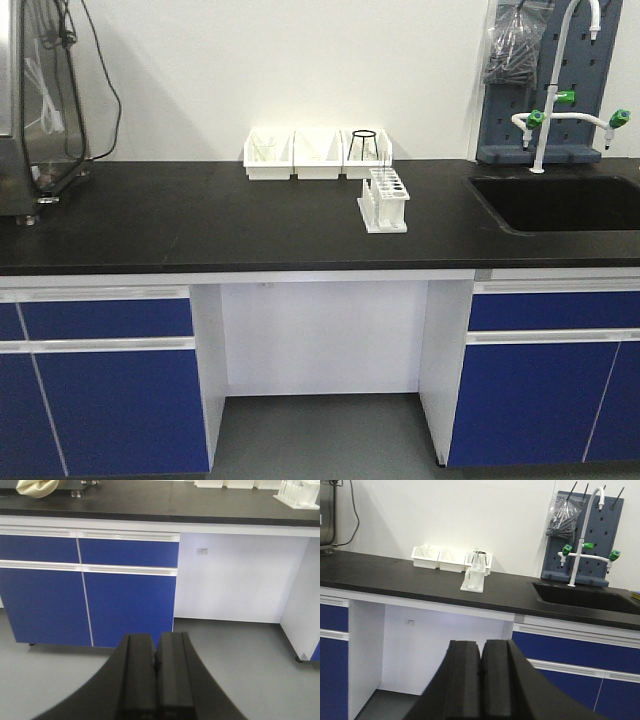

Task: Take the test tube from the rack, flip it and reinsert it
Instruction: 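Drive the base forward toward the white test tube rack on the bench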

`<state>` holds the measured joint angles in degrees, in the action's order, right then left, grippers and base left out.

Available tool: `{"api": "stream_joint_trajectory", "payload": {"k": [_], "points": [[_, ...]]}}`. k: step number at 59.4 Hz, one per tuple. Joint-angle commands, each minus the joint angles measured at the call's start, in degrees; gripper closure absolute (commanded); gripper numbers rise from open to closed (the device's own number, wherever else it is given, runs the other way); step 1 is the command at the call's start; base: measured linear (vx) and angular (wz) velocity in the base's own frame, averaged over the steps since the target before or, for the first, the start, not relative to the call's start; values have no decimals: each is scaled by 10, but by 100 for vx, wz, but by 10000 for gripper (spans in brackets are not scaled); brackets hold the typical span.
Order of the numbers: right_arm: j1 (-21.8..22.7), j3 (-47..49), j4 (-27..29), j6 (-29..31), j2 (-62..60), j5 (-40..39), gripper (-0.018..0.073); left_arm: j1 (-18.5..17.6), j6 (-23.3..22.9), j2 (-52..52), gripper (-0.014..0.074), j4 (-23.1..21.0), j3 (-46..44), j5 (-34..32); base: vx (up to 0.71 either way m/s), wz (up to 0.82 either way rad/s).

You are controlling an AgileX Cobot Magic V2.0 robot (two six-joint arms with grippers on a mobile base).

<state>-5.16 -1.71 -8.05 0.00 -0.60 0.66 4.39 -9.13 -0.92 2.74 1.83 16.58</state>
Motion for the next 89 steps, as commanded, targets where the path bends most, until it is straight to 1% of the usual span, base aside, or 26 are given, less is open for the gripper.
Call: {"api": "stream_joint_trajectory", "payload": {"k": [1, 36, 89], "points": [[0, -1, -2, 0, -6, -47, 572, -4, 0, -6, 603, -3, 0, -50, 25, -12], [0, -1, -2, 0, -6, -47, 572, -4, 0, -6, 603, -3, 0, -50, 33, -1], [0, -1, -2, 0, -6, -47, 572, -4, 0, -6, 603, -3, 0, -50, 45, 3]]}}
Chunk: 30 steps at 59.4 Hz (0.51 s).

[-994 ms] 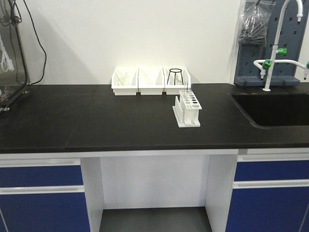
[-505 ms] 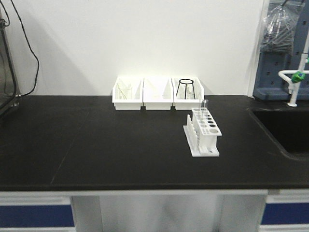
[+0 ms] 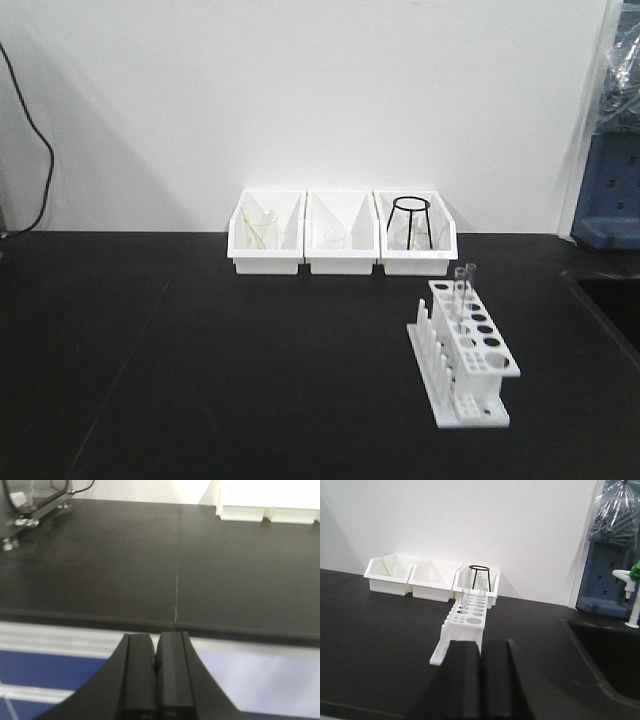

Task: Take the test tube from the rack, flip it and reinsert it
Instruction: 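Drive the base forward toward the white test tube rack on the bench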

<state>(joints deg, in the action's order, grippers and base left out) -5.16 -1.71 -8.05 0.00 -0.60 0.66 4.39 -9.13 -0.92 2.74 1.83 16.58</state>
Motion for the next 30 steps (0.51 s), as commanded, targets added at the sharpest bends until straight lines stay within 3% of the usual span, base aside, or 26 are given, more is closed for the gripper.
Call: {"api": "stream_joint_trajectory", "payload": {"k": [1, 30], "points": [[0, -1, -2, 0, -6, -47, 572, -4, 0, -6, 603, -3, 0, -50, 41, 0], [0, -1, -2, 0, -6, -47, 572, -4, 0, -6, 603, -3, 0, -50, 33, 1]]}}
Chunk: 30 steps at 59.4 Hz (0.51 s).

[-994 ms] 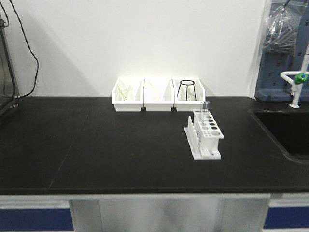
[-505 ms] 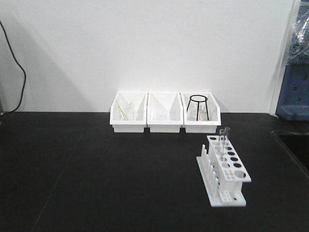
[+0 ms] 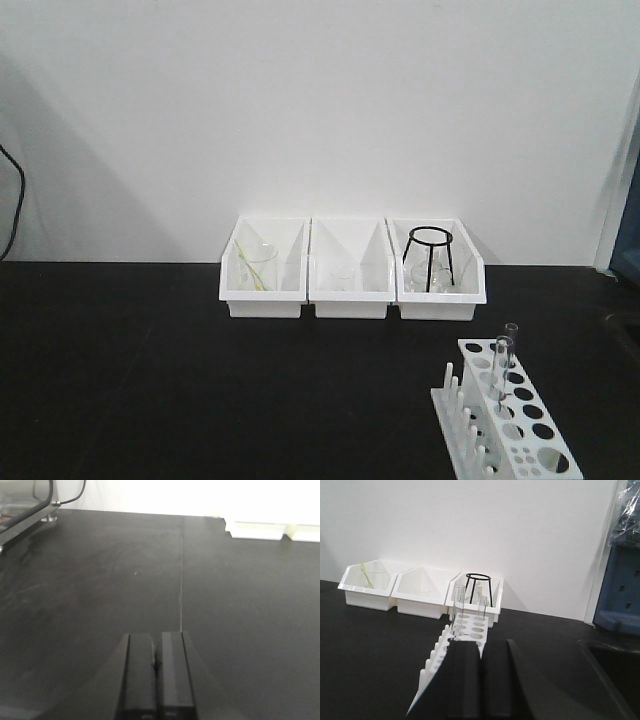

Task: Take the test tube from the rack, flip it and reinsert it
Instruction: 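Drive the base forward toward the white test tube rack on the bench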

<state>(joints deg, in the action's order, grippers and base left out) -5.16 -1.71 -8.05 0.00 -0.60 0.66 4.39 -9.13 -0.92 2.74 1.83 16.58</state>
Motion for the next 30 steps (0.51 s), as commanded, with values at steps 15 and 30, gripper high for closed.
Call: {"api": "stream_joint_trajectory", "payload": {"k": [15, 30], "points": [[0, -1, -2, 0, -6, -47, 572, -4, 0, -6, 603, -3, 0, -50, 21, 0], [0, -1, -2, 0, -6, -47, 572, -4, 0, -6, 603, -3, 0, -50, 15, 0]]}}
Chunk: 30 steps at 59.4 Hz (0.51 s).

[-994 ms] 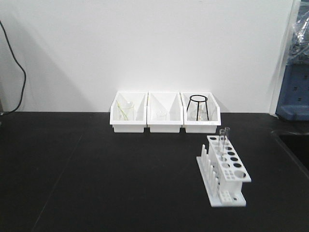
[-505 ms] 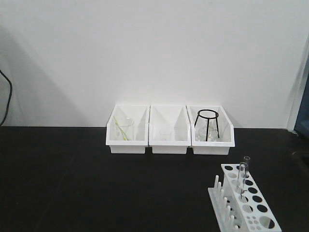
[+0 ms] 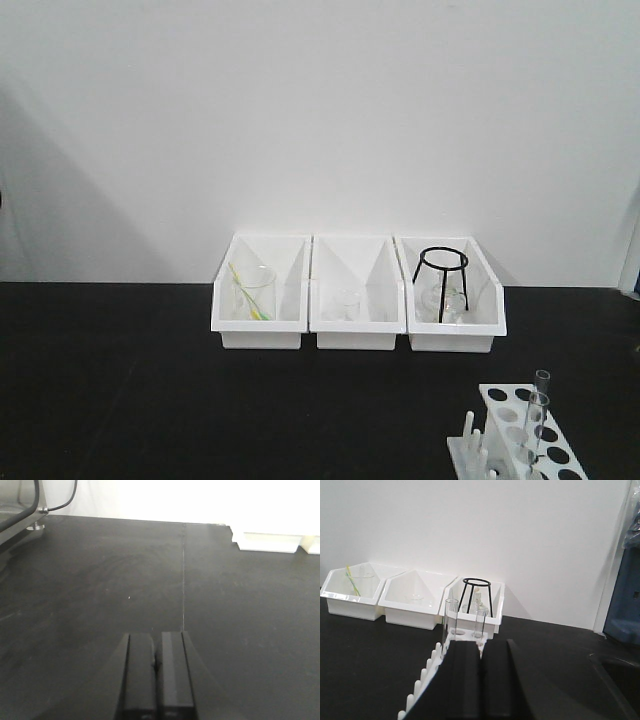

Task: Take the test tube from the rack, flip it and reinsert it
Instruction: 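Drive the base forward toward the white test tube rack on the bench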

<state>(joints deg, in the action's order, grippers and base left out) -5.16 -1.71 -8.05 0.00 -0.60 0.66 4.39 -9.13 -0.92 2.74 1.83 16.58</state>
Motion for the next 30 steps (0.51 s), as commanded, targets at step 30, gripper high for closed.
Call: {"api": "stream_joint_trajectory", "payload": {"k": [30], "points": [[0, -1, -2, 0, -6, -46, 572, -4, 0, -6, 603, -3, 0, -50, 6, 0]]}}
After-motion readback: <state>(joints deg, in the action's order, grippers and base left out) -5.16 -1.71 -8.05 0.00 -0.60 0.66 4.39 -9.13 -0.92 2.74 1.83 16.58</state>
